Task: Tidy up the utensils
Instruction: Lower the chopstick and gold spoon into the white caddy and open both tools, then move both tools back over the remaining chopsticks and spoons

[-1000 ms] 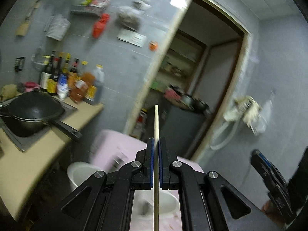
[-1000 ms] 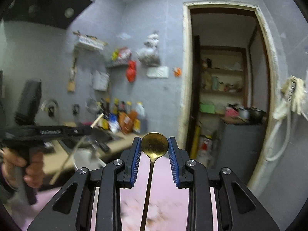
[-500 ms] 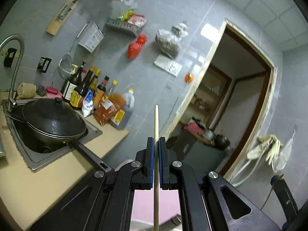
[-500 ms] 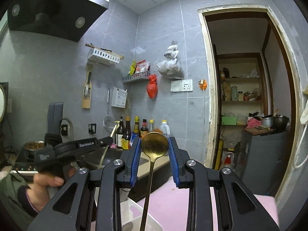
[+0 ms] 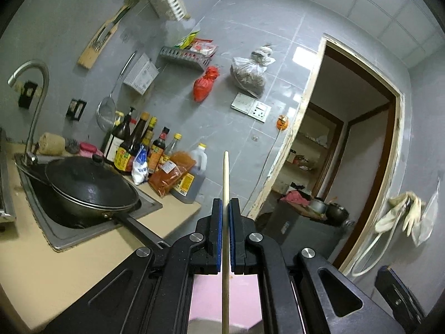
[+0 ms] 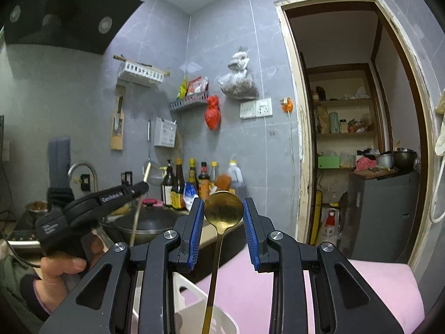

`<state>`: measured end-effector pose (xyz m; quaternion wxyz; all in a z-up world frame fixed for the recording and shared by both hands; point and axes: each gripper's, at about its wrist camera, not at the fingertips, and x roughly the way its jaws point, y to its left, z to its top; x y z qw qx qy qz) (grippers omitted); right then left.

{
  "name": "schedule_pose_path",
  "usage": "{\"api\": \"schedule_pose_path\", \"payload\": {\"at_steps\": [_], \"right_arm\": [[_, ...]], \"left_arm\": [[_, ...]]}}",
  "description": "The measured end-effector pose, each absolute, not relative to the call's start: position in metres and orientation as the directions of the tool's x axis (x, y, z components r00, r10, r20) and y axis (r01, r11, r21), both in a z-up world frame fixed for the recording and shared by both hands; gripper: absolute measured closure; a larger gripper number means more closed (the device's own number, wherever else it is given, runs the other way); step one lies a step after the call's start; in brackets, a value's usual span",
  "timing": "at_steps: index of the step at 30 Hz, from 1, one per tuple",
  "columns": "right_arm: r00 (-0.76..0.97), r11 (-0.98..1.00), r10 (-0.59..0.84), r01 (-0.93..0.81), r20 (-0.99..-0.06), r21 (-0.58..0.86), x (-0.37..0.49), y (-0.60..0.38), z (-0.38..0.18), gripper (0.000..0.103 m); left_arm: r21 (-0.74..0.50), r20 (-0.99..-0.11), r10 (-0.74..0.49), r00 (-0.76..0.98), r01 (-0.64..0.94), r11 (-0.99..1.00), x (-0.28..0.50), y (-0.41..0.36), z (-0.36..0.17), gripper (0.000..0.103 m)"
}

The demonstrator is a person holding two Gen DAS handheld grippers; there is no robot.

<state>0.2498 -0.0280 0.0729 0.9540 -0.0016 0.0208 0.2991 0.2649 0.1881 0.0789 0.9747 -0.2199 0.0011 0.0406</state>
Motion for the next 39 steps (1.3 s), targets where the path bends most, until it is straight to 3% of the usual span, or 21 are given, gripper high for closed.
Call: {"api": "schedule_pose_path", "payload": {"at_steps": [5,8,11,13,17,19,23,25,28,31,39], "right_arm": [[0.821,0.825,0.564,-0.565,-0.091,0.008,0.25,-0.028,0.059,0.076],[0.823,0.829,0.557,-0.559,-0.117,0.013,0.248,-0.03,0.055,0.076],[0.823,0.83,0.556,-0.557,-0.119,0.028,0.244,-0.037,0.055,0.071],[0.824,0.831,0.554,-0.555,-0.118,0.032,0.24,-0.042,0.057,0.056],[0.836,0.843,0.537,-0.537,-0.113,0.025,0.229,-0.056,0.063,0.043],[0.849,0.856,0.517,-0.517,-0.108,0.029,0.224,-0.068,0.067,0.026],[0.875,0.881,0.473,-0.473,-0.104,0.021,0.214,-0.092,0.075,0.012],[0.891,0.895,0.443,-0.445,-0.101,0.002,0.208,-0.106,0.078,0.0],[0.908,0.911,0.406,-0.411,-0.103,-0.028,0.199,-0.126,0.079,0.0],[0.926,0.929,0.359,-0.367,-0.117,-0.053,0.191,-0.146,0.077,0.0],[0.958,0.965,0.217,-0.239,-0.185,-0.108,0.186,-0.203,0.07,0.0]], "left_arm": [[-0.35,-0.024,0.061,0.998,-0.065,0.934,0.252,0.172,0.068,0.101],[-0.303,-0.089,0.036,0.995,-0.061,0.951,0.25,0.166,0.062,0.099],[-0.329,-0.156,-0.019,0.987,-0.034,0.944,0.247,0.168,0.057,0.089],[-0.341,-0.178,-0.038,0.983,-0.025,0.94,0.242,0.167,0.055,0.07],[-0.335,-0.192,-0.059,0.98,-0.009,0.942,0.227,0.16,0.06,0.058],[-0.319,-0.2,-0.061,0.978,-0.006,0.948,0.222,0.153,0.063,0.044],[-0.247,-0.179,-0.042,0.983,-0.003,0.969,0.206,0.127,0.071,0.026],[-0.194,-0.16,-0.023,0.987,-0.009,0.981,0.199,0.112,0.074,0.016],[-0.108,-0.118,-0.002,0.993,-0.011,0.994,0.188,0.084,0.077,0.007],[-0.039,-0.095,-0.022,0.995,0.019,0.999,0.178,0.053,0.075,0.005],[0.021,-0.186,-0.168,0.968,0.174,0.984,0.174,-0.011,0.058,0.005]]}}
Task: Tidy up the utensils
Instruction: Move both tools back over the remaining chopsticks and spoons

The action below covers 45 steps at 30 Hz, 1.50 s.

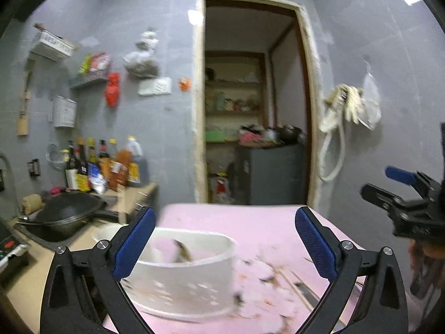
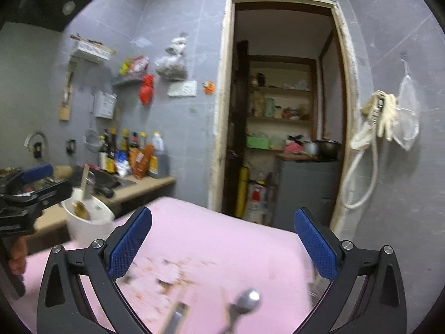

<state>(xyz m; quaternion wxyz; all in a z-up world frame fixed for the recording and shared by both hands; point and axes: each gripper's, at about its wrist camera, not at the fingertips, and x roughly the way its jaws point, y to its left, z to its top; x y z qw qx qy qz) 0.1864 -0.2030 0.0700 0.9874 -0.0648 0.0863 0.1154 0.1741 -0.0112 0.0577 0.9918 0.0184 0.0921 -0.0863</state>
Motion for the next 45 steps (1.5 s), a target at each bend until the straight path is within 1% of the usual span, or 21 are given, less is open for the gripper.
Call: {"api": "schedule_pose_path", "payload": {"at_steps": [5,12,17,18,20,22,23,25,26,28,29,31,33,34,36,40,45], "right_arm": [[0.951,0.974,0.144,-0.185,-0.272,-0.129,0.197,-0.232,0.055,0.0],[0.901,0.98,0.101,-0.163,-0.421,-0.113,0.22,-0.255,0.023,0.0],[0.853,0.983,0.102,-0.164,-0.512,-0.077,0.237,-0.26,0.005,0.0],[0.845,0.984,0.103,-0.165,-0.525,-0.072,0.24,-0.261,0.002,0.0],[0.832,0.984,0.109,-0.168,-0.545,-0.059,0.245,-0.262,-0.002,0.0],[0.811,0.983,0.124,-0.179,-0.571,-0.042,0.25,-0.264,-0.007,0.0],[0.802,0.982,0.13,-0.185,-0.583,-0.035,0.253,-0.264,-0.009,0.0],[0.783,0.981,0.14,-0.195,-0.607,-0.026,0.258,-0.264,-0.013,0.0],[0.774,0.979,0.145,-0.202,-0.617,-0.023,0.261,-0.264,-0.015,0.001],[0.757,0.976,0.154,-0.217,-0.635,-0.022,0.267,-0.261,-0.017,0.006],[0.747,0.974,0.158,-0.226,-0.646,-0.023,0.27,-0.259,-0.018,0.007],[0.729,0.97,0.166,-0.242,-0.664,-0.022,0.276,-0.254,-0.02,0.016],[0.714,0.967,0.174,-0.255,-0.679,-0.021,0.282,-0.249,-0.021,0.021],[0.707,0.966,0.173,-0.259,-0.686,-0.023,0.285,-0.247,-0.022,0.024],[0.687,0.964,0.169,-0.265,-0.706,-0.027,0.292,-0.241,-0.026,0.03],[0.649,0.964,0.141,-0.261,-0.748,-0.045,0.305,-0.231,-0.037,0.037],[0.626,0.963,0.1,-0.257,-0.774,-0.084,0.31,-0.226,-0.043,0.038]], "left_arm": [[0.033,-0.298,-0.227,0.927,0.248,0.968,0.185,-0.044,0.04,0.005],[0.061,-0.463,-0.239,0.854,0.3,0.952,0.209,-0.079,0.006,0.005],[0.03,-0.583,-0.246,0.774,0.323,0.946,0.229,-0.087,-0.019,0.005],[0.011,-0.607,-0.252,0.753,0.326,0.945,0.235,-0.088,-0.024,0.007],[-0.025,-0.645,-0.271,0.714,0.335,0.942,0.243,-0.087,-0.03,0.013],[-0.076,-0.685,-0.304,0.662,0.35,0.934,0.254,-0.089,-0.038,0.03],[-0.095,-0.698,-0.316,0.643,0.354,0.93,0.258,-0.089,-0.039,0.034],[-0.139,-0.726,-0.339,0.598,0.355,0.924,0.269,-0.091,-0.046,0.048],[-0.155,-0.737,-0.346,0.581,0.353,0.923,0.276,-0.092,-0.048,0.051],[-0.182,-0.757,-0.353,0.549,0.342,0.922,0.286,-0.094,-0.053,0.065],[-0.204,-0.769,-0.36,0.528,0.332,0.921,0.293,-0.094,-0.056,0.067],[-0.24,-0.788,-0.368,0.493,0.304,0.922,0.305,-0.092,-0.062,0.078],[-0.27,-0.795,-0.372,0.478,0.271,0.924,0.314,-0.087,-0.065,0.085],[-0.281,-0.794,-0.375,0.479,0.259,0.924,0.316,-0.084,-0.064,0.087],[-0.296,-0.795,-0.381,0.472,0.247,0.923,0.322,-0.082,-0.064,0.088],[-0.299,-0.792,-0.394,0.466,0.265,0.917,0.33,-0.08,-0.063,0.088],[-0.307,-0.781,-0.406,0.474,0.275,0.911,0.327,-0.081,-0.061,0.088]]}}
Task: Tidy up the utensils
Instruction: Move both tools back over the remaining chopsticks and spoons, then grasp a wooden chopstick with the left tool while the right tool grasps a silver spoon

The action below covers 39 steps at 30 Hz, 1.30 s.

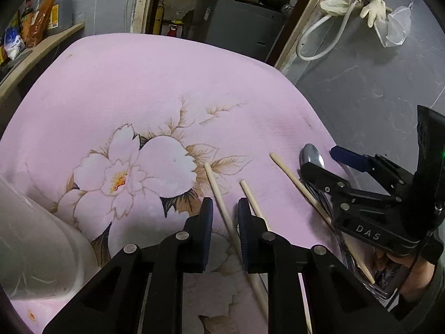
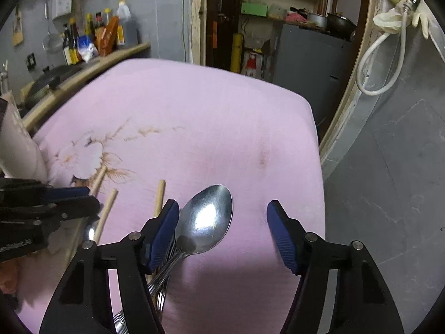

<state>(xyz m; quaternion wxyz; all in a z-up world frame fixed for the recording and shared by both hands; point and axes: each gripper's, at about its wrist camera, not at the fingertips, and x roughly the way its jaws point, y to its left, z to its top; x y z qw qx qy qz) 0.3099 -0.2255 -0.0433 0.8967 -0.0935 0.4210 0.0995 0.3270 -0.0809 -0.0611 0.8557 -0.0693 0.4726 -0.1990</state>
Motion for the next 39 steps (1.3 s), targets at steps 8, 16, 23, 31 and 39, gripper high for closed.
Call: {"api": "schedule_pose_path", "payload": {"at_steps": [8,16,23,31,39], "right_arm": [[0.624,0.955,0.039,-0.254,-0.781,-0.155,0.308,-0.219,-0.047,0.038],[0.618,0.953,0.026,-0.253,-0.786,-0.167,0.305,-0.214,-0.046,0.038],[0.608,0.951,0.023,-0.259,-0.793,-0.171,0.307,-0.211,-0.047,0.042],[0.571,0.955,0.062,-0.271,-0.819,-0.117,0.314,-0.208,-0.049,0.044],[0.57,0.955,0.077,-0.277,-0.818,-0.104,0.317,-0.207,-0.051,0.053]], "left_arm": [[-0.32,-0.771,-0.415,0.483,0.269,0.908,0.326,-0.078,-0.063,0.094],[-0.32,-0.769,-0.419,0.482,0.277,0.906,0.326,-0.08,-0.065,0.094],[-0.32,-0.769,-0.419,0.483,0.276,0.906,0.326,-0.08,-0.064,0.094],[-0.316,-0.77,-0.415,0.485,0.275,0.908,0.325,-0.08,-0.064,0.094],[-0.316,-0.769,-0.415,0.486,0.275,0.908,0.325,-0.081,-0.064,0.095]]}}
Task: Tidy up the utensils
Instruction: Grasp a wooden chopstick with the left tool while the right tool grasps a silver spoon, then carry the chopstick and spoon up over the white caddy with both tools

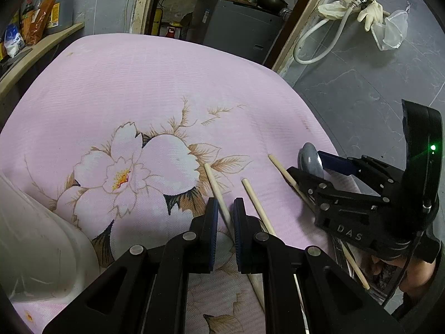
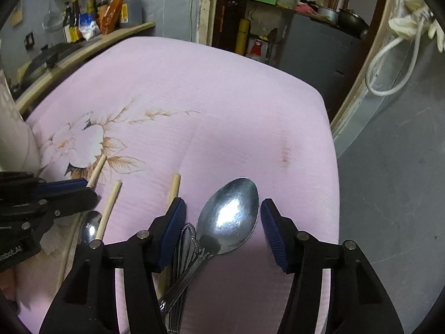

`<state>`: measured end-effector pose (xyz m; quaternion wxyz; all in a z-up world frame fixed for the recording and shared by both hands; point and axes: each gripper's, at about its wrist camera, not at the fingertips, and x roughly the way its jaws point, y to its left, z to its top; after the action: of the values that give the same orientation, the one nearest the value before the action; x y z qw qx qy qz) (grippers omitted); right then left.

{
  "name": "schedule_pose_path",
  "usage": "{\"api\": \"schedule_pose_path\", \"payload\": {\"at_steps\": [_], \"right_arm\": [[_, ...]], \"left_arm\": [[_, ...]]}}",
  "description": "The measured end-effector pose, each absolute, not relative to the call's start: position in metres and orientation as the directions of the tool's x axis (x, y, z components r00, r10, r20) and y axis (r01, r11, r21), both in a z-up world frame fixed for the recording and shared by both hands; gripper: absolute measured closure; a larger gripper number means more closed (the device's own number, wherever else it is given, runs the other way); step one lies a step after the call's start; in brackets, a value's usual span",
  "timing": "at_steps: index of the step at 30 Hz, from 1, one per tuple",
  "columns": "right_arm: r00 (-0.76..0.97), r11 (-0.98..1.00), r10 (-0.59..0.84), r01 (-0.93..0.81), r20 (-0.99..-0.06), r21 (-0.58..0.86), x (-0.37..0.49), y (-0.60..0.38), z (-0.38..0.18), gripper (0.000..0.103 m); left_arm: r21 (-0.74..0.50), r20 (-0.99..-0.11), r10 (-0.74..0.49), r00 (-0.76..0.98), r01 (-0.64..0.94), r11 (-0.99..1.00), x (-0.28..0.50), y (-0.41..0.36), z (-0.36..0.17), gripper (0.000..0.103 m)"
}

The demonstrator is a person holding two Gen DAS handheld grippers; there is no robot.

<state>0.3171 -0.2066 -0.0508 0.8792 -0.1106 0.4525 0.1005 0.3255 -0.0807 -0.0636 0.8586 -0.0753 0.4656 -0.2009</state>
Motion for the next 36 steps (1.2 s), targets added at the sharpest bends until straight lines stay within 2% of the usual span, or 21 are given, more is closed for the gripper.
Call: {"api": "schedule_pose_path", "payload": {"at_steps": [2,9,17,21,27,36], "right_arm": [[0.58,0.958,0.077,-0.268,-0.811,-0.101,0.315,-0.209,-0.05,0.061],[0.607,0.954,0.098,-0.282,-0.789,-0.099,0.309,-0.207,-0.047,0.062],[0.773,0.955,0.157,-0.276,-0.614,-0.104,0.268,-0.21,-0.013,0.063],[0.832,0.954,0.172,-0.273,-0.527,-0.121,0.244,-0.209,-0.002,0.063],[0.867,0.95,0.184,-0.277,-0.463,-0.142,0.227,-0.206,0.005,0.064],[0.897,0.958,0.215,-0.271,-0.386,-0.095,0.207,-0.206,0.019,0.067]], "left_arm": [[-0.316,-0.769,-0.415,0.486,0.274,0.908,0.325,-0.081,-0.064,0.095],[-0.338,-0.759,-0.442,0.479,0.291,0.895,0.323,-0.081,-0.062,0.101],[-0.383,-0.708,-0.492,0.506,0.31,0.87,0.305,-0.073,-0.047,0.101],[-0.366,-0.673,-0.493,0.551,0.332,0.87,0.289,-0.074,-0.03,0.101],[-0.343,-0.661,-0.501,0.558,0.369,0.864,0.27,-0.089,-0.027,0.101],[-0.339,-0.501,-0.545,0.672,0.427,0.838,0.234,-0.08,0.008,0.101]]}}
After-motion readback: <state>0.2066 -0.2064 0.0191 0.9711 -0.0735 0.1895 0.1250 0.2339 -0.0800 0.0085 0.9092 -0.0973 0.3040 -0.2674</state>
